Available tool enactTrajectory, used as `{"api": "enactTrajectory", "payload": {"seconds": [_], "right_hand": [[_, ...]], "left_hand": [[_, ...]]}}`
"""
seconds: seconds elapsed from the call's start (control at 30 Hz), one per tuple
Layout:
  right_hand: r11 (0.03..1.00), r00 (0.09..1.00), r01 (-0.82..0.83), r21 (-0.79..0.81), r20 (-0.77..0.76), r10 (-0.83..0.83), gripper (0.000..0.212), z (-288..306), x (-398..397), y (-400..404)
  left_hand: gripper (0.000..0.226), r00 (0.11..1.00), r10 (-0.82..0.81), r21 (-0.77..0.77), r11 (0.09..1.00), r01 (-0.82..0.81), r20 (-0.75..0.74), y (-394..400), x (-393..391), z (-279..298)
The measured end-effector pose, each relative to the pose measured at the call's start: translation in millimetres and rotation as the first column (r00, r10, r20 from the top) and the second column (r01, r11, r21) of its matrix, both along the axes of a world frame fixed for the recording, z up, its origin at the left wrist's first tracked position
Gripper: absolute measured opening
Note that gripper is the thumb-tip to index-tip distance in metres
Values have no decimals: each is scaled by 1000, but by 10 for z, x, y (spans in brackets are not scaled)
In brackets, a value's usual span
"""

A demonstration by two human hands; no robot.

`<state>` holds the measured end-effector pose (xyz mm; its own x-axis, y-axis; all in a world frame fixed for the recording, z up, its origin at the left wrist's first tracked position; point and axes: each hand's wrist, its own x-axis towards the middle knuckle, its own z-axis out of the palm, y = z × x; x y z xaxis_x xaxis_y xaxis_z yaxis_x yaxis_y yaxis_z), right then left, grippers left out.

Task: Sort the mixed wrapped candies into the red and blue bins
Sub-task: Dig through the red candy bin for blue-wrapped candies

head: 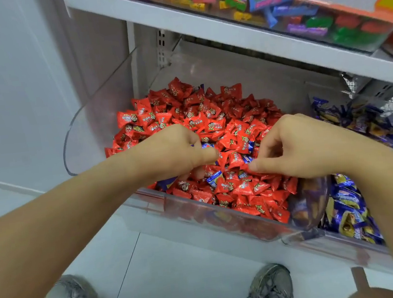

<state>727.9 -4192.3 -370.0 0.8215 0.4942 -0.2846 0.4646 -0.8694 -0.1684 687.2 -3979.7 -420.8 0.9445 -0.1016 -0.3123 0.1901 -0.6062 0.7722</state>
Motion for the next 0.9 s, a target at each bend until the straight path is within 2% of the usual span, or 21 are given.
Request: {"api": "enactTrajectory", "payload": {"seconds": [0.1,0.2,0.23,0.3,0.37,0.47,0.6,0.67,0.73,0.77,0.83,0.9], "right_hand": [[1000,996,-4,-18,89,5,15,-73,-12,-5],[991,993,-32,-128,105,45,35,-179,-58,43],[984,991,-35,-175,120,56,42,-190,-71,56],[967,989,-23,-252,135,59,50,-193,-87,63],[951,988,-31,-308,134,76,51,-185,-93,66],[955,994,-93,-281,35,107,38,-118,-93,38],[980,980,-125,-154,-174,98,8,34,-140,-35],[999,994,-54,-2,-96,54,12,25,-163,-69],[1000,994,5,30,106,-8,12,0,-180,-60],[998,985,25,-54,173,-16,21,-22,-209,-25],[968,986,70,-242,163,-31,42,-100,-315,68],[962,994,85,-260,94,-62,45,-197,-461,205]], "left_hand": [[18,999,-8,-59,998,10,39,-82,26,-24],[9,999,-22,-67,997,25,46,-145,71,-76],[5,998,-39,-47,998,41,46,-155,85,-99],[17,993,-99,24,995,97,71,-166,99,-144],[17,976,-181,127,978,165,125,-186,100,-174],[14,932,-304,333,915,229,195,-220,102,-234],[19,900,-381,477,844,246,210,-223,106,-234],[21,898,-381,483,842,240,219,-192,115,-197],[19,911,-349,437,870,229,218,-135,120,-151],[17,917,-336,414,882,225,216,-97,124,-131],[16,921,-318,381,899,219,223,-23,126,-92],[15,930,-290,364,911,195,227,60,132,-58]]}}
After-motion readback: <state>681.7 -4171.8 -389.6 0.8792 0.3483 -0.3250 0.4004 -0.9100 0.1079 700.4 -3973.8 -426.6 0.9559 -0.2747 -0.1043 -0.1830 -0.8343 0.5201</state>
